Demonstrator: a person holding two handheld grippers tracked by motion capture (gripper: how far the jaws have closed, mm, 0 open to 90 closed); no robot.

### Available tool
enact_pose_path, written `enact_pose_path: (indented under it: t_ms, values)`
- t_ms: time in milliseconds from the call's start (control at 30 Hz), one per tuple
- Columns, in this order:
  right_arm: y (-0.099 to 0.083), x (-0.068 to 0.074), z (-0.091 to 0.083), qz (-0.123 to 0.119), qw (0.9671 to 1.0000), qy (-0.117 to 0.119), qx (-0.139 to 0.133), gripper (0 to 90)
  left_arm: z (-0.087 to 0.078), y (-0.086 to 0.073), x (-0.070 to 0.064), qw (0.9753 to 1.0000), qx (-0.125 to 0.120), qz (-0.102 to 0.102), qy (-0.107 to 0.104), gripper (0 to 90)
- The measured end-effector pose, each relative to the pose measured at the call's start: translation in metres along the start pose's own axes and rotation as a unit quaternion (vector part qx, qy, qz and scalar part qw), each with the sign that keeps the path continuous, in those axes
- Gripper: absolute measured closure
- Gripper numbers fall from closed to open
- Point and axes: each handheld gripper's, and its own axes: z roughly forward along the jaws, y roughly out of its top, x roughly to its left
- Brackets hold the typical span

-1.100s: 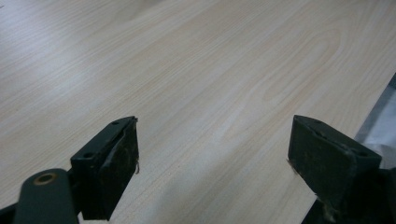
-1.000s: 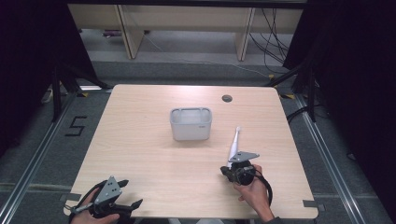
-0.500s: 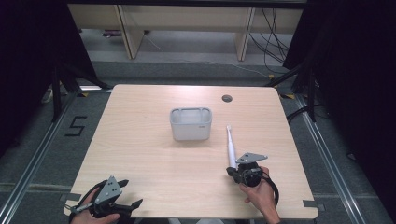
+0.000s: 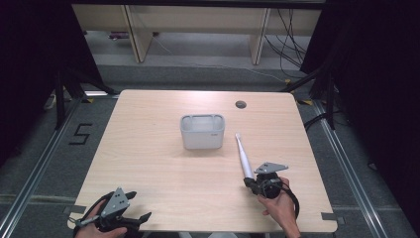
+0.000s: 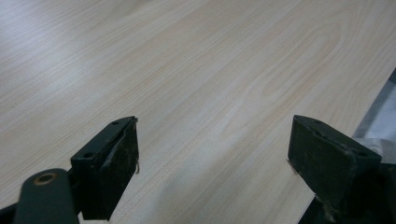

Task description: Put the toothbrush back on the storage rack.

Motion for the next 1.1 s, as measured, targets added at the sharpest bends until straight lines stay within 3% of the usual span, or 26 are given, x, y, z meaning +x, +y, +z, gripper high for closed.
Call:
enact_pose_path:
  t_ms: [33, 67, 100, 133, 167, 200, 333, 367, 400, 433, 533, 567, 733, 767, 800, 867, 900, 933, 967, 1000, 1067, 1100]
  values:
    - [-0.0007, 0.0029, -0.0005, 0.026, 0.9997, -0.001, 0.002, 87.4, 0.0000, 0.0004, 0.0005, 1.0000, 0.000, 0.001, -0.002, 16.1]
    - [0.0001, 0.0005, -0.0013, 0.018, 0.9998, -0.001, 0.005, 87.5, -0.0004, 0.0004, 0.0002, 1.0000, 0.002, 0.004, -0.001, 16.1]
    - [-0.0002, 0.0004, -0.0016, 0.021, 0.9998, -0.001, 0.004, 87.5, 0.0006, -0.0001, -0.0017, 1.0000, -0.005, -0.006, 0.000, 16.1]
    - [-0.0003, 0.0013, -0.0017, 0.029, 0.9996, 0.001, 0.004, 87.5, 0.0000, 0.0001, -0.0003, 1.0000, 0.002, 0.003, 0.000, 16.1]
    - [0.0000, 0.0005, -0.0016, 0.023, 0.9997, 0.001, 0.005, 87.5, 0.0008, -0.0001, -0.0016, 1.0000, -0.004, -0.008, 0.002, 16.1]
    - [-0.0002, -0.0019, -0.0011, 0.010, 0.9999, -0.002, 0.002, 87.5, -0.0003, 0.0003, 0.0002, 1.0000, 0.002, 0.004, 0.000, 16.2]
    - [-0.0007, -0.0007, -0.0014, 0.021, 0.9998, -0.003, 0.004, 87.5, 0.0000, 0.0000, -0.0001, 1.0000, 0.003, 0.004, 0.003, 16.1]
    - [0.0000, -0.0028, -0.0013, 0.007, 1.0000, -0.003, 0.005, 87.4, 0.0009, 0.0000, -0.0007, 1.0000, -0.004, -0.001, 0.001, 16.1]
    - [0.0001, -0.0037, -0.0010, 0.001, 1.0000, -0.004, 0.003, 87.3, -0.0003, 0.0003, 0.0002, 1.0000, 0.004, 0.005, 0.000, 16.1]
    - [-0.0002, 0.0007, -0.0022, 0.035, 0.9994, -0.004, 0.009, 87.3, -0.0002, 0.0004, -0.0002, 1.0000, 0.002, 0.002, 0.000, 16.2]
    - [0.0005, -0.0035, -0.0028, 0.012, 0.9999, -0.001, 0.008, 87.0, 0.0000, -0.0001, -0.0009, 1.0000, 0.004, -0.001, 0.003, 16.1]
    - [0.0003, -0.0028, -0.0030, 0.021, 0.9997, -0.004, 0.009, 87.0, 0.0005, 0.0001, -0.0006, 1.0000, -0.001, -0.001, 0.001, 16.1]
    - [-0.0001, -0.0047, -0.0025, 0.014, 0.9998, -0.008, 0.008, 87.1, 0.0006, 0.0001, -0.0010, 1.0000, -0.004, -0.002, 0.001, 16.2]
    - [0.0002, -0.0048, -0.0027, 0.017, 0.9998, -0.008, 0.009, 87.0, 0.0015, -0.0001, -0.0029, 0.9998, -0.012, -0.015, 0.001, 16.1]
    - [0.0005, -0.0036, -0.0034, 0.029, 0.9995, -0.005, 0.014, 87.0, 0.0002, 0.0003, -0.0011, 1.0000, -0.004, -0.004, -0.002, 16.1]
    - [0.0004, -0.0049, -0.0033, 0.025, 0.9995, -0.008, 0.015, 86.9, 0.0003, 0.0003, -0.0026, 0.9999, -0.007, -0.009, 0.003, 16.1]
    - [0.0003, -0.0027, -0.0039, 0.038, 0.9991, -0.007, 0.018, 86.7, 0.0005, 0.0002, -0.0032, 0.9999, -0.007, -0.013, 0.002, 16.2]
    - [0.0005, -0.0047, -0.0037, 0.025, 0.9995, -0.008, 0.015, 86.7, 0.0000, 0.0005, -0.0014, 1.0000, -0.001, -0.004, 0.001, 16.1]
    - [0.0008, -0.0029, -0.0037, 0.033, 0.9993, -0.006, 0.016, 86.5, -0.0004, 0.0010, -0.0011, 1.0000, 0.002, -0.003, -0.002, 16.1]
    - [0.0015, -0.0052, -0.0029, 0.014, 0.9999, -0.004, 0.010, 86.2, -0.0005, 0.0010, -0.0011, 1.0000, 0.002, -0.003, -0.001, 16.1]
    - [0.0028, -0.0035, -0.0039, 0.017, 0.9998, -0.007, 0.012, 84.4, 0.0001, 0.0011, -0.0010, 1.0000, 0.000, 0.004, 0.008, 16.1]
    - [0.0035, -0.0021, -0.0042, 0.019, 0.9997, -0.008, 0.010, 82.9, -0.0005, 0.0012, -0.0009, 1.0000, 0.003, 0.002, -0.001, 16.1]
